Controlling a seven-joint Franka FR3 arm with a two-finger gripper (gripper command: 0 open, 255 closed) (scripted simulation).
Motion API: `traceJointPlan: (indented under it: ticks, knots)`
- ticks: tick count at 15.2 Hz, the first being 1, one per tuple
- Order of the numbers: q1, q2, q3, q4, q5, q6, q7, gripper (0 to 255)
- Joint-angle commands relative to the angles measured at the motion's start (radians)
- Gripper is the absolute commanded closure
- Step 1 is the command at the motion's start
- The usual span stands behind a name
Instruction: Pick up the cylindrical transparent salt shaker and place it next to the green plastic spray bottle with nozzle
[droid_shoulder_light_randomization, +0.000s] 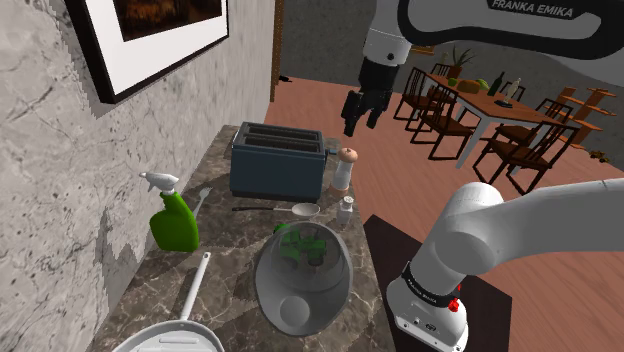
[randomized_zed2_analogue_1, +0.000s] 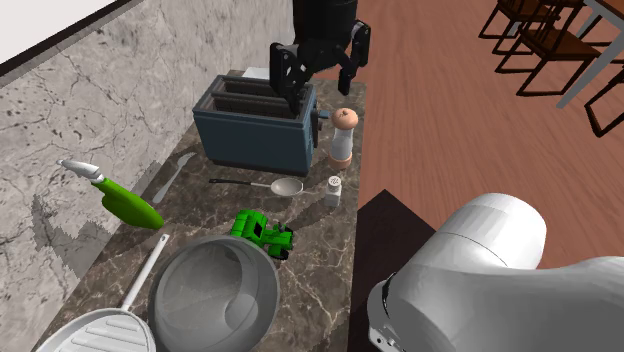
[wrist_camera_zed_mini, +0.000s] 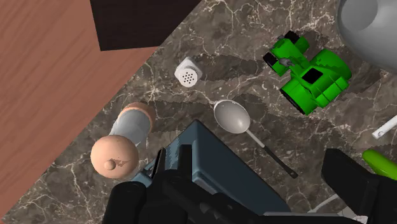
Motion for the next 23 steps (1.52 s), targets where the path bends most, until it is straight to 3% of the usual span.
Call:
traceJointPlan:
  ticks: [1,11,18,23]
  knots:
    - [0.0,0.0,0.0,0.0,0.0,0.0,0.0,0]
    - [-0.017,0.188,-0.274,-0.039,-0.076,0.193,-0.339,0]
    - [0.013,0.431,-0.462,0.033,-0.049,0.319,-0.599,0]
    - [0.021,0.483,-0.489,0.005,-0.032,0.389,-0.639,0]
